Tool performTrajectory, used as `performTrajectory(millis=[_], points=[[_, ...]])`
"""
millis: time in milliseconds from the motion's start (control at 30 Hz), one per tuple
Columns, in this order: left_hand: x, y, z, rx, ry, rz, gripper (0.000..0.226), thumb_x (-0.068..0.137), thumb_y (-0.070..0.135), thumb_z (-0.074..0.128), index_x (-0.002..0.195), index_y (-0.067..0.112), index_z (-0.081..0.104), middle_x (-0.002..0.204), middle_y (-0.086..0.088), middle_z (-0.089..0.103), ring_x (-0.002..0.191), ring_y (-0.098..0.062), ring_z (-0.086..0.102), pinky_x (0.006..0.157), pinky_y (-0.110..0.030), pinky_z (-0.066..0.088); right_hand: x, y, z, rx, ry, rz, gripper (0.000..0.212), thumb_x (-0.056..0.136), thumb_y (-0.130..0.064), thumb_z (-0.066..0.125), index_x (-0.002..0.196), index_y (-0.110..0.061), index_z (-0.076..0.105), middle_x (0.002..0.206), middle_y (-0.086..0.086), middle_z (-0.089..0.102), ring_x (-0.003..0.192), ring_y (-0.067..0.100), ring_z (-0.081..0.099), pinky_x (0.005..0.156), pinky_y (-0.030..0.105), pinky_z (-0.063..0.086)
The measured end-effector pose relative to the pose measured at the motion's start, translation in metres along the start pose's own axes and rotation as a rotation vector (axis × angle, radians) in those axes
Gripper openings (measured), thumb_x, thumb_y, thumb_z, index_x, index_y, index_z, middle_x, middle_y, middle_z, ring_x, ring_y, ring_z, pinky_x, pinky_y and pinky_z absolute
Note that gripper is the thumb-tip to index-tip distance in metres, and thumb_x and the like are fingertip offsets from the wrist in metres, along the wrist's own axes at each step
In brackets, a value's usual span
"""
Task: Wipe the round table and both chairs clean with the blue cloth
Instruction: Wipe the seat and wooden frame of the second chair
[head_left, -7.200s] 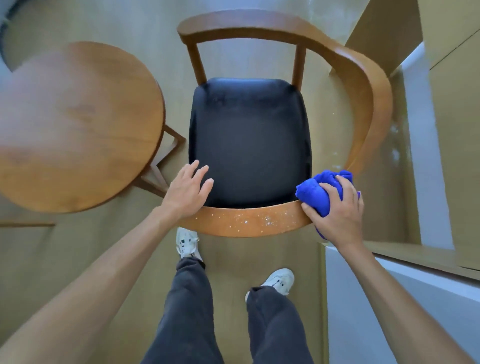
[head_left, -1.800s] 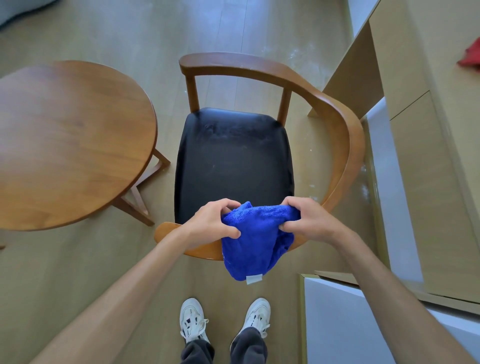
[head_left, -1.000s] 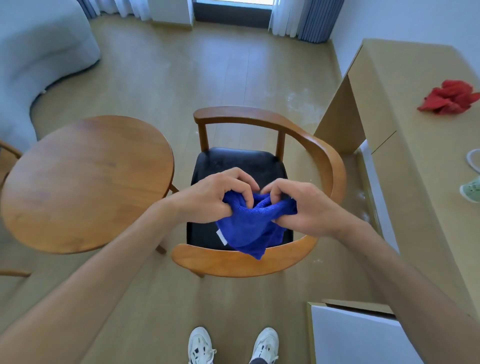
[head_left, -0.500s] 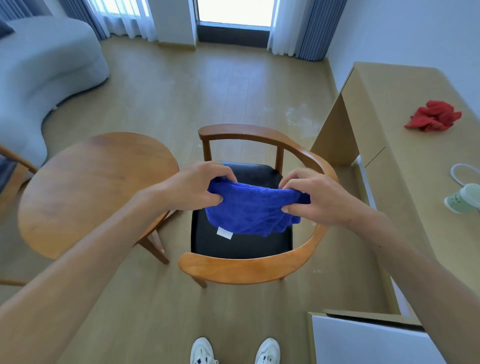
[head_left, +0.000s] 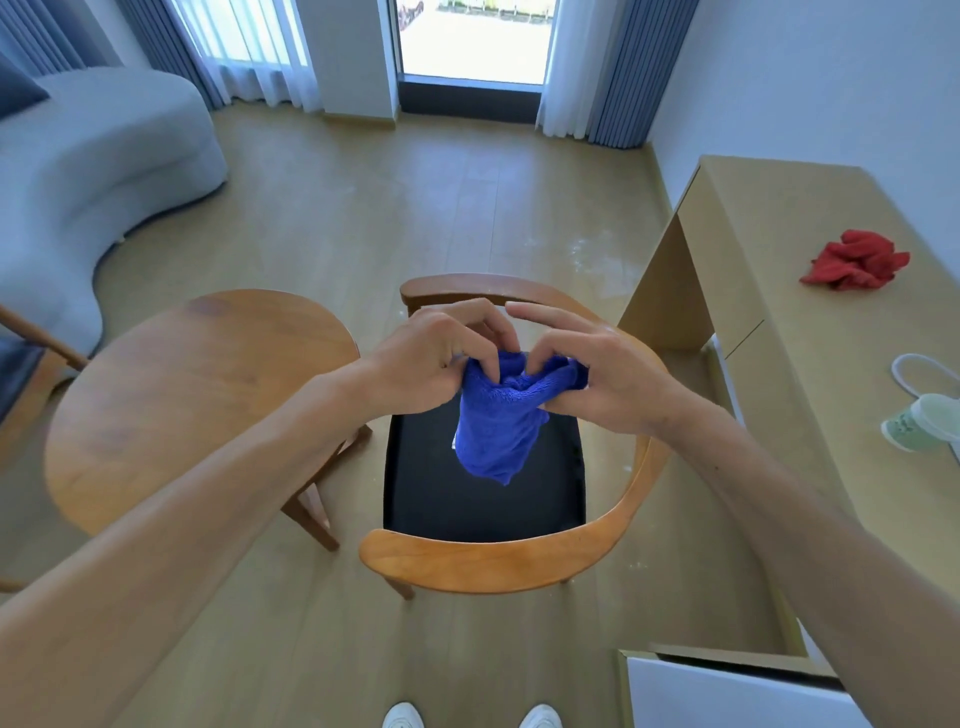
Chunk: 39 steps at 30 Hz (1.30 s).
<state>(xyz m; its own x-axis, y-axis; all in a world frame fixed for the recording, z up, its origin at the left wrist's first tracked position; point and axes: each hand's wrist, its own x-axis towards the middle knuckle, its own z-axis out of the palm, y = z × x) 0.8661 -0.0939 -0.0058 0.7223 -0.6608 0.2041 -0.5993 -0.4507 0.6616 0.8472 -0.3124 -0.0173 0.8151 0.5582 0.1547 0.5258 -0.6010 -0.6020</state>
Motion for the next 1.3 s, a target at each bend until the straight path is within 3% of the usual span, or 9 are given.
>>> performTrajectory(millis=[100,267,400,533,667,900,1033,1167,1300], points=[[0.003,-0.003,-0.001,-0.122,-0.017,-0.060,0.043,0.071,-0.032,0.046,0.078,0.001,0.074,0.105,-0.003,0.065,0.104,-0.019,0.062,0.093,-0.034,0.051,0.002,-0.001,-0.001,0.132,-0.033,0.067,0.020,0.076,-0.002,0.072,0.086,-0.017,0.061,0.100,-0.011,0.067,0.078,0.008,0.061,0.062,0.020,0.049],[-0.005,-0.011,0.019,-0.333,0.168,-0.240,0.042,0.081,-0.024,0.048,0.100,0.007,0.068,0.103,-0.004,0.066,0.102,-0.014,0.063,0.089,-0.027,0.051,0.000,0.004,0.000,0.211,0.065,0.140,0.017,0.077,-0.005,0.073,0.086,-0.014,0.063,0.082,0.001,0.068,0.076,0.017,0.063,0.070,0.040,0.053],[-0.015,-0.019,0.033,-0.658,0.270,-0.461,0.054,0.081,-0.013,0.057,0.122,0.021,0.050,0.111,-0.004,0.064,0.106,-0.018,0.063,0.087,-0.026,0.053,-0.007,0.011,0.005,0.222,0.135,0.214,0.015,0.077,-0.003,0.073,0.087,-0.010,0.063,0.083,0.004,0.068,0.076,0.021,0.063,0.072,0.046,0.053],[-0.015,-0.015,0.047,-0.495,0.120,-0.446,0.071,0.072,0.026,0.080,0.132,0.027,0.041,0.121,0.006,0.058,0.109,-0.010,0.061,0.089,-0.027,0.054,-0.008,0.013,0.010,0.232,0.249,0.256,0.018,0.078,-0.012,0.076,0.091,-0.009,0.064,0.082,-0.001,0.067,0.075,0.013,0.063,0.070,0.034,0.056],[-0.002,-0.013,0.052,-0.616,0.292,-0.445,0.050,0.079,0.016,0.078,0.120,0.020,0.049,0.113,-0.002,0.064,0.100,-0.019,0.067,0.081,-0.031,0.058,-0.012,0.013,0.017,0.418,0.312,0.243,0.042,0.073,-0.029,0.081,0.106,-0.013,0.059,0.089,-0.006,0.068,0.084,0.015,0.066,0.073,0.026,0.056],[-0.012,-0.037,0.081,-1.023,0.106,-0.438,0.045,0.078,0.012,0.071,0.118,0.019,0.052,0.107,-0.001,0.069,0.102,-0.021,0.066,0.079,-0.031,0.055,-0.044,0.026,0.063,0.823,0.072,0.347,0.073,0.081,-0.012,0.075,0.141,-0.032,0.038,0.126,-0.008,0.058,0.114,0.013,0.059,0.086,0.023,0.051],[-0.029,-0.076,0.124,-0.570,0.102,-0.603,0.044,0.082,0.028,0.072,0.120,0.035,0.051,0.116,0.013,0.062,0.112,-0.008,0.058,0.091,-0.028,0.047,-0.055,0.036,0.097,0.488,0.212,0.523,0.061,0.082,-0.011,0.072,0.134,-0.029,0.045,0.112,-0.017,0.062,0.102,0.006,0.061,0.083,0.019,0.052],[-0.079,-0.124,0.171,-0.155,-0.004,-0.817,0.043,0.094,0.029,0.056,0.135,0.025,0.044,0.130,0.006,0.053,0.120,-0.009,0.046,0.096,-0.028,0.040,-0.076,0.049,0.153,-0.233,0.226,0.732,0.066,0.082,-0.026,0.064,0.142,-0.029,0.035,0.106,-0.004,0.053,0.078,0.015,0.053,0.061,0.024,0.041],[-0.126,-0.149,0.228,0.197,-0.180,-0.870,0.043,0.098,0.035,0.041,0.139,0.021,0.041,0.140,0.004,0.045,0.134,-0.016,0.034,0.111,-0.035,0.027,-0.088,0.047,0.239,-0.480,-0.058,0.864,0.088,0.080,-0.030,0.066,0.151,-0.016,0.017,0.134,0.011,0.037,0.106,0.025,0.047,0.072,0.029,0.047]])
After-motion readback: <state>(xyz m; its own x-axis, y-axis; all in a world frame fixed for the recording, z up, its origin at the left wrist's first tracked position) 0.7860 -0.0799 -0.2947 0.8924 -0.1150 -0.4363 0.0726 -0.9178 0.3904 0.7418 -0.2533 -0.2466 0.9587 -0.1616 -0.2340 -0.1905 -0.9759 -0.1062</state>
